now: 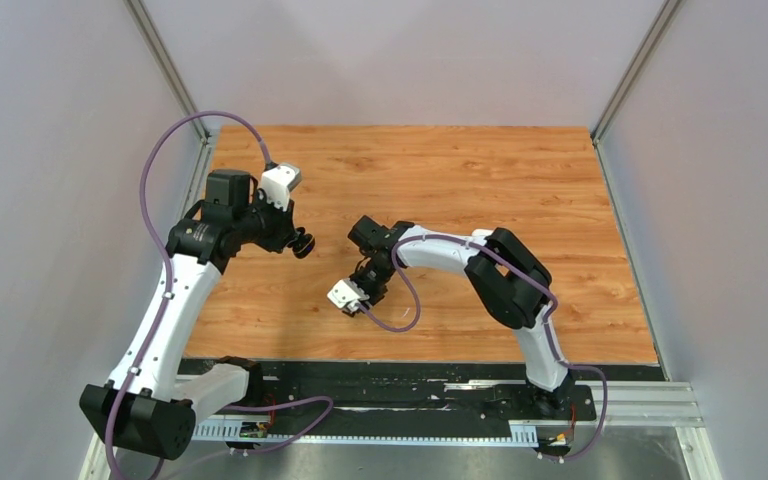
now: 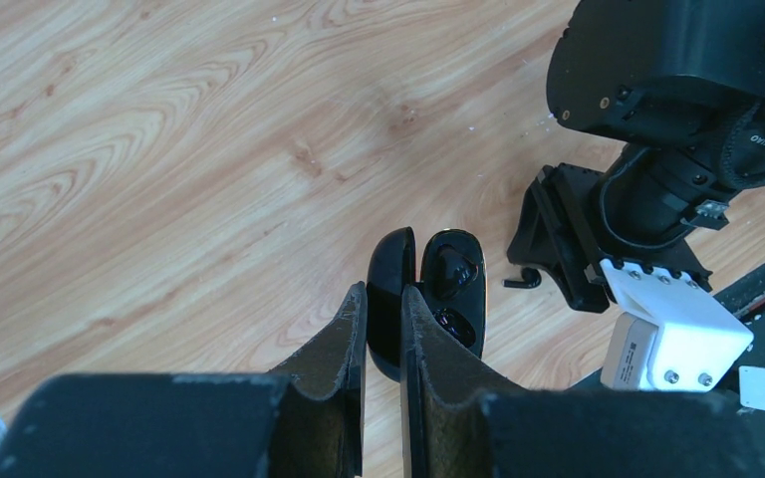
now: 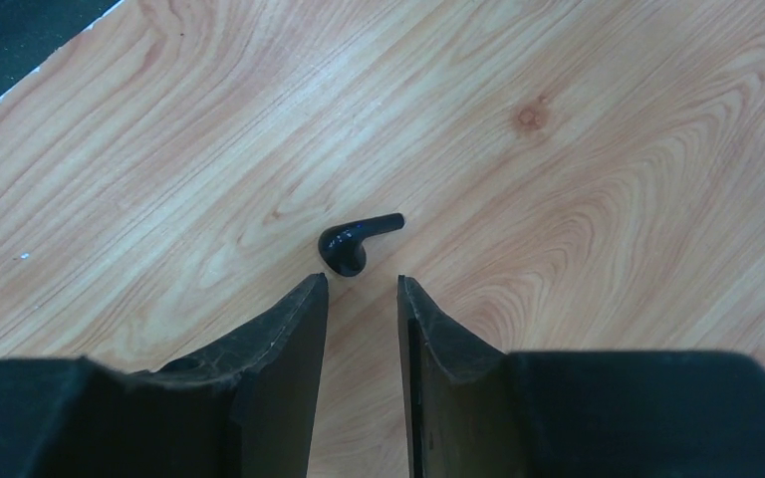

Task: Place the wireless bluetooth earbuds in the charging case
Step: Pick up the left earbud from the center of the board.

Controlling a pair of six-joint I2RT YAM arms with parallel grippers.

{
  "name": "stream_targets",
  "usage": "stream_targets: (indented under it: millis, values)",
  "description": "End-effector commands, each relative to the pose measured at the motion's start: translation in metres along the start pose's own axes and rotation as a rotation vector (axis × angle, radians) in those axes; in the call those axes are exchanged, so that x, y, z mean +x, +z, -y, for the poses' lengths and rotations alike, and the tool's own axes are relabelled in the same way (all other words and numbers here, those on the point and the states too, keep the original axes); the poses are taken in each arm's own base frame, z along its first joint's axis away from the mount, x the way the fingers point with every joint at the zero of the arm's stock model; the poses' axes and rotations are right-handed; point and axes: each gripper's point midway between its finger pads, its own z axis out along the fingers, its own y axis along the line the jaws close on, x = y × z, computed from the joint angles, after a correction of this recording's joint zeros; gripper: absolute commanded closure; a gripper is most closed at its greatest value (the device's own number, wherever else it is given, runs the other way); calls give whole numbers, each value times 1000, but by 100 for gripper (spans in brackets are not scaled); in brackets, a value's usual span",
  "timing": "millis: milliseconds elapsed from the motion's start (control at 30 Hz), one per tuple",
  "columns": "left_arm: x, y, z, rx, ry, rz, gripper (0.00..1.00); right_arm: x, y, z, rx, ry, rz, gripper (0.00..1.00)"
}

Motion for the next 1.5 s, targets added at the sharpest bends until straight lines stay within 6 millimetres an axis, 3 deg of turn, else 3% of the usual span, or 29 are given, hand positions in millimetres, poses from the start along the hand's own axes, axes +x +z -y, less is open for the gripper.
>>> stream_targets:
  millis: [0, 267, 633, 1133, 1267, 1367, 1467]
  values:
    - [-8, -7, 3, 8, -3, 45, 100, -9, 2, 4, -26, -34, 19, 67]
    - [-7, -6, 3, 6, -3, 47, 100, -13, 6, -9, -81, -46, 28, 69]
    - [-4, -6, 2, 5, -6, 42, 100, -14, 12, -3, -85, 9, 32, 73]
    - [-1, -2, 4, 19, -17, 36, 100, -8, 23, -18, -126, 115, 8, 77]
    - [-1, 0, 5, 30, -18, 36, 100, -6, 30, -21, -127, 184, 5, 83]
    - [0, 2, 6, 37, -20, 31, 100, -6, 31, -21, -120, 229, 6, 94]
    - [0, 4, 6, 45, -16, 28, 100, -18, 19, -16, -94, 276, 37, 100]
